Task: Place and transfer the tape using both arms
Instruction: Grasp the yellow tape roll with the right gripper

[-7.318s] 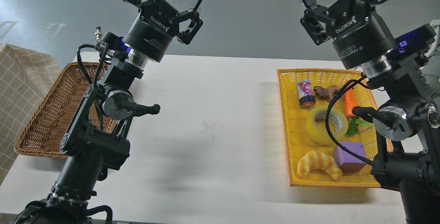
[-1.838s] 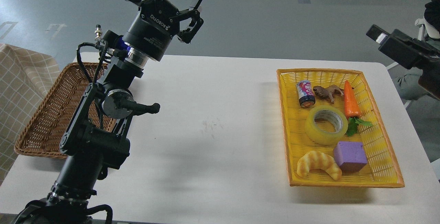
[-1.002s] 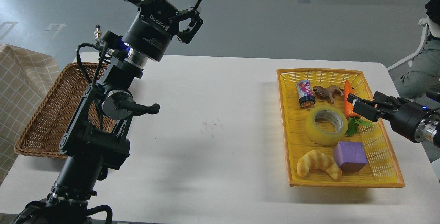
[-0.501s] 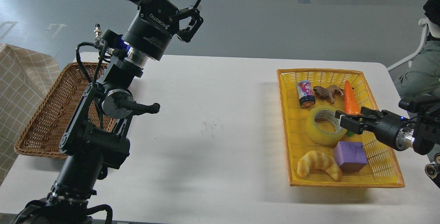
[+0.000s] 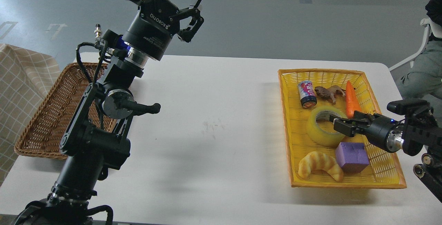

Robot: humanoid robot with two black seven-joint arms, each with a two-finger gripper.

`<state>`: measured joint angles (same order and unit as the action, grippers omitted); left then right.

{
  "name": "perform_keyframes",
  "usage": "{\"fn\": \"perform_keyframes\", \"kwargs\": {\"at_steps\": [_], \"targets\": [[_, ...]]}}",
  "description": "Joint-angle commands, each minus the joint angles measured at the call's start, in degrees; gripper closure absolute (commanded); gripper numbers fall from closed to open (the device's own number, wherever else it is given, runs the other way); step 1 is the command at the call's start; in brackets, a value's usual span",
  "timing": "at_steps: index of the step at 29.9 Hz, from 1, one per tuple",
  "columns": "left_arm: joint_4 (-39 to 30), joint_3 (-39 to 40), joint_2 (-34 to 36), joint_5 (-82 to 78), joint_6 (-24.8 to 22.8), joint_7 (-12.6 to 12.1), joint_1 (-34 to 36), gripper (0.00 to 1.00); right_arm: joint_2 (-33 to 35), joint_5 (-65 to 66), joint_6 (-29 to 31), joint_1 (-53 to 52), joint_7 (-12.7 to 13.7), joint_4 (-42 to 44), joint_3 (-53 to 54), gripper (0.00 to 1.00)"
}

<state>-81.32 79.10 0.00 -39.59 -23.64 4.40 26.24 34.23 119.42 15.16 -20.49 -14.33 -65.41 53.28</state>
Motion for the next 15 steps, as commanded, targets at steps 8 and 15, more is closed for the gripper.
{"fn": "perform_keyframes", "kwargs": {"at_steps": [8,15], "targets": [[0.5,0.0,0.0,0.0,0.1,-0.5,0.4,0.02,-1.0,0.0,0.0,-0.5,0.0,1.9,-0.8,0.28],[0.9,0.0,0.0,0.1,0.3,-0.5,0.7,0.02,-1.1,0.0,0.0,-0.6,0.0,2.0,-1.9,0.28]]}}
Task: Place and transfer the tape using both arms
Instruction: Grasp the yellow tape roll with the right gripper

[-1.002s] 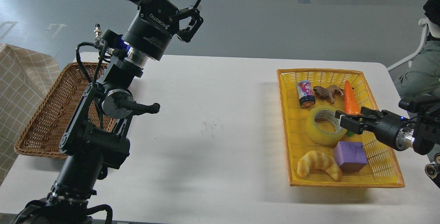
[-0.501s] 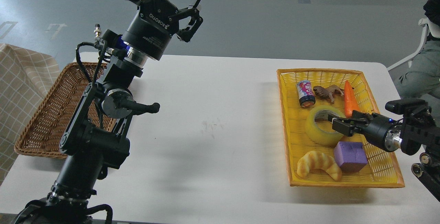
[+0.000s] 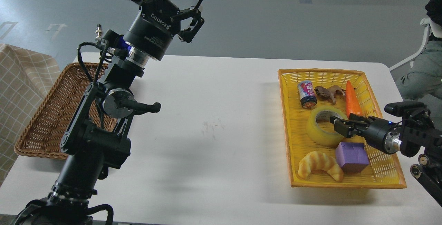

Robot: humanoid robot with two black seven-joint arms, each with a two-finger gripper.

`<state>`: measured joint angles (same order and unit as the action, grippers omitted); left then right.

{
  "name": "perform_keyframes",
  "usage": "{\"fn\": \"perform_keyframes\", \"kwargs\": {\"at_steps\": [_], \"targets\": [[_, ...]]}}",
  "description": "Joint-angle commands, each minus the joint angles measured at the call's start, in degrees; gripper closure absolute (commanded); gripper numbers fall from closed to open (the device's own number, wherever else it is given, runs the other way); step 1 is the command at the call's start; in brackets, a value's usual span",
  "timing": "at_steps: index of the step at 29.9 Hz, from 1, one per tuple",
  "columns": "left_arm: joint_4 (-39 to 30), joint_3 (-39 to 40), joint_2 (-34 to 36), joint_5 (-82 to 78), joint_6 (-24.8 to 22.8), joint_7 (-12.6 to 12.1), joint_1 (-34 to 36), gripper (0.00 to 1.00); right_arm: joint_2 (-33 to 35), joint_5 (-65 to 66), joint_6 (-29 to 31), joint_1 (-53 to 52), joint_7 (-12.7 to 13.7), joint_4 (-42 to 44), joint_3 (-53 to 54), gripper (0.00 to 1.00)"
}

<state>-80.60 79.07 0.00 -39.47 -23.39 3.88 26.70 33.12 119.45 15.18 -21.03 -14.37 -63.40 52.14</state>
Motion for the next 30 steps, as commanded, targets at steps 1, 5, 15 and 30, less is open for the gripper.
{"fn": "perform_keyframes", "kwargs": {"at_steps": [1,5,15,30], "targets": [[0.2,0.0,0.0,-0.1,0.1,0.0,0.3,0.02,0.0,0.0,0.0,-0.2,0.0,0.0,-0.8,0.28],[0.3,0.0,0.0,0.0,0.0,-0.1,0.3,0.02,0.0,0.0,-0.1,-0.4,0.0,0.5,-0.9,0.29],[0.5,0.0,0.0,0.0,0.0,-0.1,0.2,0.02,-0.1,-0.2,-3.1,-0.4,0.0,1.4,-0.9,0.38],[0.5,-0.1,0.0,-0.1,0.2,-0.1,0.3,0.02,-1.8,-0.1,-4.2,0.0,0.0,2.3,-2.2,0.51]]}}
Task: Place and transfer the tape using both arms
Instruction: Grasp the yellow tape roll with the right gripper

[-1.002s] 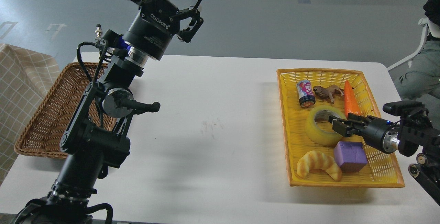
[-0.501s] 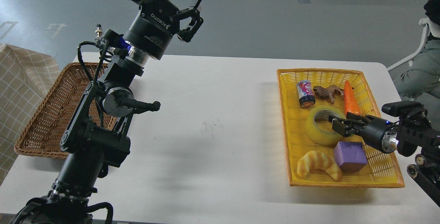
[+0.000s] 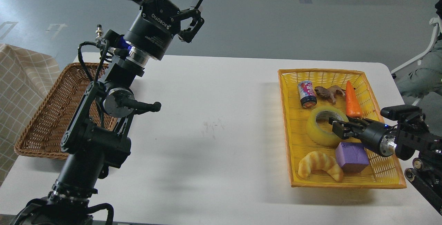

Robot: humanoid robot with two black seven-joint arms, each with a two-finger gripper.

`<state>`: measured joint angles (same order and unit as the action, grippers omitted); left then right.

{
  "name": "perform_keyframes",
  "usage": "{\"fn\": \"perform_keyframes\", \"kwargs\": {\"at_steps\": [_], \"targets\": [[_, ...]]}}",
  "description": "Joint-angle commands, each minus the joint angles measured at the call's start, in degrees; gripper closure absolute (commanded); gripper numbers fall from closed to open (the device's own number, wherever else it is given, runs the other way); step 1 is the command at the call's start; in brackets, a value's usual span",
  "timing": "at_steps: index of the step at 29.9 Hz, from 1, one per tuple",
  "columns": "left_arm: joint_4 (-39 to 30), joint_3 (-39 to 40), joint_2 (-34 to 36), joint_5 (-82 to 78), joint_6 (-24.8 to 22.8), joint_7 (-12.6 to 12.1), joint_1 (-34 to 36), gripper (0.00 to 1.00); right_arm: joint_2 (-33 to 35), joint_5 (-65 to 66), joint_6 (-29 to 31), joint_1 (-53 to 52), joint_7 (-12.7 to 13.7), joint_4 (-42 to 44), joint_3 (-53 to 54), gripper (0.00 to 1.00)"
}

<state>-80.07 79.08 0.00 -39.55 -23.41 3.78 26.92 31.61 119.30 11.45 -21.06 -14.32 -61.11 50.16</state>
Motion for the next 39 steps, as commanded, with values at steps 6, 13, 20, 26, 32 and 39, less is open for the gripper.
{"fn": "perform_keyframes", "kwargs": {"at_steps": [6,13,20,26,32,39], "targets": [[0.0,-0.1,0.0,0.0,0.2,0.0,0.0,0.02,-0.1,0.0,-0.6,0.1,-0.1,0.2,-0.1,0.52],[0.1,-0.1,0.0,0.0,0.3,0.0,0.1,0.02,0.3,-0.2,-0.5,0.3,-1.1,-0.1,-0.1,0.51],[0.1,-0.1,0.0,0.0,0.3,0.0,0.1,0.02,0.4,-0.4,-0.5,0.2,-1.1,0.0,-0.1,0.44],[0.1,-0.1,0.0,0.0,0.3,0.0,0.1,0.02,0.4,-0.6,-0.5,0.2,-1.4,-0.5,-0.1,0.46],[0.1,-0.1,0.0,0.0,0.3,0.0,0.0,0.02,0.4,-0.6,-0.3,0.6,-2.3,-0.5,-0.2,0.66],[0.1,-0.1,0.0,0.0,0.3,0.0,0.0,0.02,2.0,-0.9,0.2,0.6,-3.4,-0.8,-0.2,0.83]]}}
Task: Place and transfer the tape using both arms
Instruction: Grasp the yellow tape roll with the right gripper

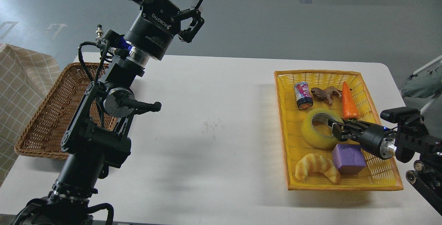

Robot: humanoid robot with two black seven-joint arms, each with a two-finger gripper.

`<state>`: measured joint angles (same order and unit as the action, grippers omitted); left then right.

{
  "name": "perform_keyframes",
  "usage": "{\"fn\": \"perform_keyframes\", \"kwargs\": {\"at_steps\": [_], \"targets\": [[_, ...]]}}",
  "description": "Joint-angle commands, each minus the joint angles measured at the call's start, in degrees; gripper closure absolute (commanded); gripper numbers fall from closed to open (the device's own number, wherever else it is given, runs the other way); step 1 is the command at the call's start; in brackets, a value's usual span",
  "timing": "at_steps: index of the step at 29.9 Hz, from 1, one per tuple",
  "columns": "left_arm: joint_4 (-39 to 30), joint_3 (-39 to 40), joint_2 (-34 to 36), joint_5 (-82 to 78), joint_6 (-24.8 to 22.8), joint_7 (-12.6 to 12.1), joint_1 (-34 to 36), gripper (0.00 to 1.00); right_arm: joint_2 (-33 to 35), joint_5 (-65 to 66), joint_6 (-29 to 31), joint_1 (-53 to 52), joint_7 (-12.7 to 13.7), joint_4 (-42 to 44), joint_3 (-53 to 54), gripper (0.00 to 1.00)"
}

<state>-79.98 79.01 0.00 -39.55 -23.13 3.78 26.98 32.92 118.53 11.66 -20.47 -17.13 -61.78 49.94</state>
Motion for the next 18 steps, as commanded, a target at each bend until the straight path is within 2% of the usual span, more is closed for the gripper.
{"fn": "perform_keyframes", "kwargs": {"at_steps": [1,12,18], "targets": [[0.0,0.0,0.0,0.0,0.0,-0.1,-0.1,0.02,1.1,-0.2,0.1,0.1,-1.4,-0.1,0.0,0.84],[0.0,-0.1,0.0,0.0,0.1,0.0,-0.1,0.02,4.0,-1.3,0.7,1.3,-4.1,-1.1,0.2,0.86],[-0.1,-0.1,0.0,-0.1,0.0,-0.1,0.0,0.02,5.7,-4.0,1.4,-0.1,-4.3,-2.6,0.8,0.87]]}}
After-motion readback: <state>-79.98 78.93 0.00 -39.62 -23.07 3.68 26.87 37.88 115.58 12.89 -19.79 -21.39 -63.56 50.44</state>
